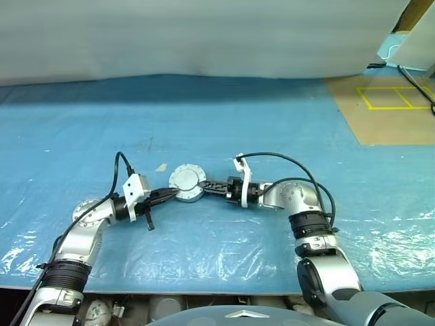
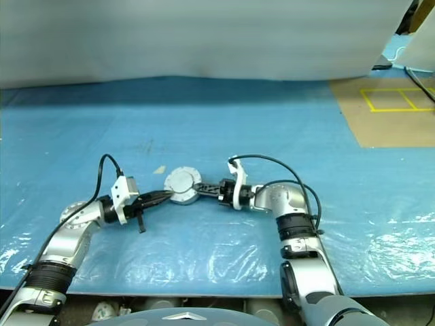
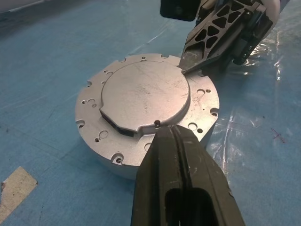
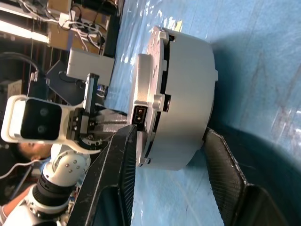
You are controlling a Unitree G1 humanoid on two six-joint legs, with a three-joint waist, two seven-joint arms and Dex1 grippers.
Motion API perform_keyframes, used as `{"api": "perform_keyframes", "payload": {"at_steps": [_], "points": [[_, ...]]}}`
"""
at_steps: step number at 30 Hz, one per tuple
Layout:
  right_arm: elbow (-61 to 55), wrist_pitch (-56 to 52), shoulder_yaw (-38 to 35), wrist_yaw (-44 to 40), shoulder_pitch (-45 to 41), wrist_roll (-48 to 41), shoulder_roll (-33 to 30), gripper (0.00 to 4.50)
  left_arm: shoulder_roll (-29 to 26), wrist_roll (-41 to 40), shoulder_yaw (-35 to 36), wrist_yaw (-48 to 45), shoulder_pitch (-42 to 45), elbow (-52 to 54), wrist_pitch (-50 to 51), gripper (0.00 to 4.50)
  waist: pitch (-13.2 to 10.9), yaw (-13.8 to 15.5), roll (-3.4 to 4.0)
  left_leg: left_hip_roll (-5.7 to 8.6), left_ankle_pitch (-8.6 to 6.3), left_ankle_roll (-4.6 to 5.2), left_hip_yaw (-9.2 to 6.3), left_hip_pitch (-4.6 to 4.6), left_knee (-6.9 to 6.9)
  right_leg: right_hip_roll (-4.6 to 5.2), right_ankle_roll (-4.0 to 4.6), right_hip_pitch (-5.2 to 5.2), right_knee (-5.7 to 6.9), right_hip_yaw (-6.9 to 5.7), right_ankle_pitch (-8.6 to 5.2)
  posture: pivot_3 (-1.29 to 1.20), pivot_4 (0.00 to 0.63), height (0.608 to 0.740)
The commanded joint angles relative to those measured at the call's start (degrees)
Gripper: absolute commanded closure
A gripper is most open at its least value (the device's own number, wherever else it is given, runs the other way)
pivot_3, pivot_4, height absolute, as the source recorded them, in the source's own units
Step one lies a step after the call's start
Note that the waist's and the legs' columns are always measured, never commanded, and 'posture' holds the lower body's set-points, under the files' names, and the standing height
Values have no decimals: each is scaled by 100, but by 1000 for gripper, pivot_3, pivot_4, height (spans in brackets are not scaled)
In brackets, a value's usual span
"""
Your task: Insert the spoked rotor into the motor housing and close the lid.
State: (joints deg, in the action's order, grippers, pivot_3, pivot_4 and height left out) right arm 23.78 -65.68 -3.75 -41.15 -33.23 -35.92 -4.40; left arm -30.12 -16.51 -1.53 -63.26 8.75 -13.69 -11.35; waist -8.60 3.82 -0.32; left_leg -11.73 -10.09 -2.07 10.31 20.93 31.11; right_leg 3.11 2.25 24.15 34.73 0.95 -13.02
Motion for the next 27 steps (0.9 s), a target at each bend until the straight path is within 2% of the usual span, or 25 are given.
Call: {"api": "perform_keyframes", "payload": {"at_steps": [1,2,5,14,17,19,23,25,27], "points": [[364,168,-35,164,-46,108,120,3166,-18,97,-81,12,-36,8,61,4500,0,3,0,-2,0,0,0,-6,0,0,-1,-5,1,0,0,0,150,740],[348,195,-32,100,-32,106,68,3303,-19,100,-80,11,-40,10,64,4500,0,10,0,-2,0,0,0,-11,0,0,-8,-8,1,0,-4,0,150,740],[288,180,-73,40,16,46,-5,3304,-23,102,-80,28,-56,31,79,4500,0,14,-1,-2,0,0,-1,-9,0,1,-34,-7,2,0,-19,0,150,740],[86,141,-22,-11,105,-16,23,3304,26,2,-51,43,-30,101,171,4500,0,20,-1,-1,0,0,-1,-4,0,1,-8,-6,-2,0,-4,0,150,740],[23,-18,-1,88,119,-20,44,3304,198,-823,255,250,-33,704,1061,4500,0,20,-1,0,0,0,0,0,0,2,-8,-5,-3,0,-4,0,150,740],[-9,-78,-91,157,134,-70,47,3304,94,-1632,391,279,-141,1476,2122,4500,-6,18,-12,2,0,0,2,10,1,2,0,3,-3,0,0,0,150,740],[-127,-258,-458,226,94,-357,24,3304,-58,-2592,693,577,-224,2358,3362,4500,-13,20,-16,0,0,-2,7,20,-1,-1,11,11,-2,-6,-3,0,150,740],[-291,-396,-657,274,44,-561,27,3304,-118,-2940,912,724,-240,2457,3798,4500,-19,21,-8,0,-2,-5,10,21,-3,-1,14,12,-4,-6,-5,0,150,740],[-459,-493,-831,362,-20,-726,71,3304,-158,-2927,1020,741,-297,2398,3860,4500,-28,23,-7,0,-5,-10,18,25,-4,-3,12,14,-6,-7,-9,0,150,740]]}}
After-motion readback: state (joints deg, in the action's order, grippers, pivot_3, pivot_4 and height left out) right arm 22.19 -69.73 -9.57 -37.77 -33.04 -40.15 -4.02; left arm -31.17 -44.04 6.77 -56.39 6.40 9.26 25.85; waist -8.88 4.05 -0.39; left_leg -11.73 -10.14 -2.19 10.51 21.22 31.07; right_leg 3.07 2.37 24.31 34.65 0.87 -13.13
